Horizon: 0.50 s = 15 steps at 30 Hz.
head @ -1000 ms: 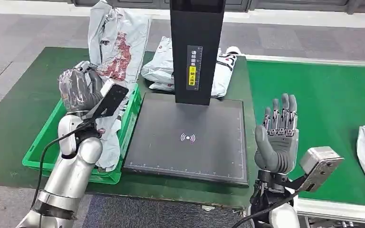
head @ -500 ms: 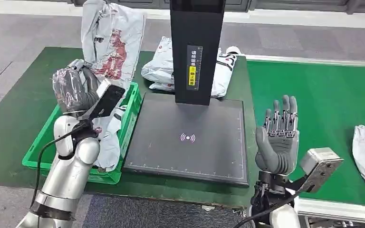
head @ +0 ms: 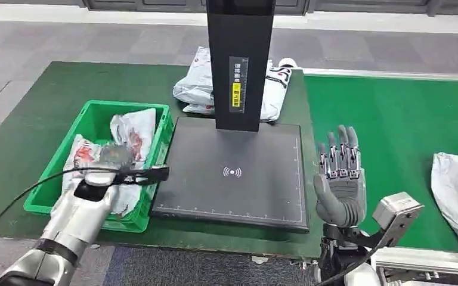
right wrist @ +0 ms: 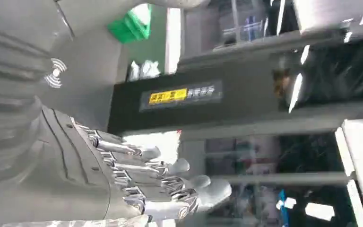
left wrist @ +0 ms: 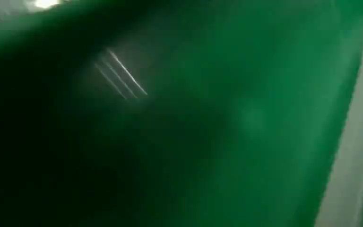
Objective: Moved the parcel from conveyor to table for the left to box.
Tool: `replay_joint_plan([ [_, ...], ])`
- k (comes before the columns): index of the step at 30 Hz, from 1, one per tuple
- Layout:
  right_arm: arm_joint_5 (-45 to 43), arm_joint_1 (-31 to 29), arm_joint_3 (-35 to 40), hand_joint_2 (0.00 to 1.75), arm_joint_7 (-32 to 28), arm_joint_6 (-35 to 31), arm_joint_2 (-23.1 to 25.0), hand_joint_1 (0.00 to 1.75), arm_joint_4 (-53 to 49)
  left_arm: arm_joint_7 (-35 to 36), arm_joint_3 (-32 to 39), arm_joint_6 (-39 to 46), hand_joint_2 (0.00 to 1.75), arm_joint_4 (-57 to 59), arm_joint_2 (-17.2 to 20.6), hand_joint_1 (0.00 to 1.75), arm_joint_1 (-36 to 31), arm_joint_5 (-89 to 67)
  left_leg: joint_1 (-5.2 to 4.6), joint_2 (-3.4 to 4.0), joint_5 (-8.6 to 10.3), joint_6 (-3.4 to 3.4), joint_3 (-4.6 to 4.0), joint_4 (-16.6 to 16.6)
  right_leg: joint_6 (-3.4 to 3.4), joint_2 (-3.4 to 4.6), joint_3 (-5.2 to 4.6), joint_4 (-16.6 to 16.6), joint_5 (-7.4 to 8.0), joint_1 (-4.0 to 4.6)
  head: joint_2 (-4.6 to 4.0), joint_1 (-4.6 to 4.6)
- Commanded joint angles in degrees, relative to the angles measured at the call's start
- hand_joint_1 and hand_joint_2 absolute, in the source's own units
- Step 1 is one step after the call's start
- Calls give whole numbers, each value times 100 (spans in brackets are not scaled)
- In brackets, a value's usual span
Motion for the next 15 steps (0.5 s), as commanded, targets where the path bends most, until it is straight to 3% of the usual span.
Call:
replay_joint_plan([
  [1, 82, 52, -315, 175, 110, 139, 42, 0, 231, -4, -716, 19, 175, 689, 577, 175, 318, -397, -14, 34, -15, 0, 45, -27, 0, 26, 16, -15, -4, -11, 0, -20],
  [4, 108, 59, -344, 175, 140, 171, 70, 0, 189, -36, -678, -8, 175, 473, 599, 175, 443, -379, -11, 35, -39, -9, 40, -38, -7, 23, 61, -20, -28, -8, 0, -20],
  [8, 148, 69, -394, 175, 171, 225, 108, 0, 177, -88, -632, -68, 175, 197, 634, 175, 622, -364, -11, 41, -73, -32, 109, -51, -32, 28, 115, -14, -67, -9, 2, -20],
  [15, 158, 50, -403, 175, 176, 242, 121, 0, 194, -74, -615, -86, 175, 109, 650, 175, 688, -370, -5, 43, -55, -57, 153, -113, -57, 28, 135, -30, -71, -5, 2, -20],
])
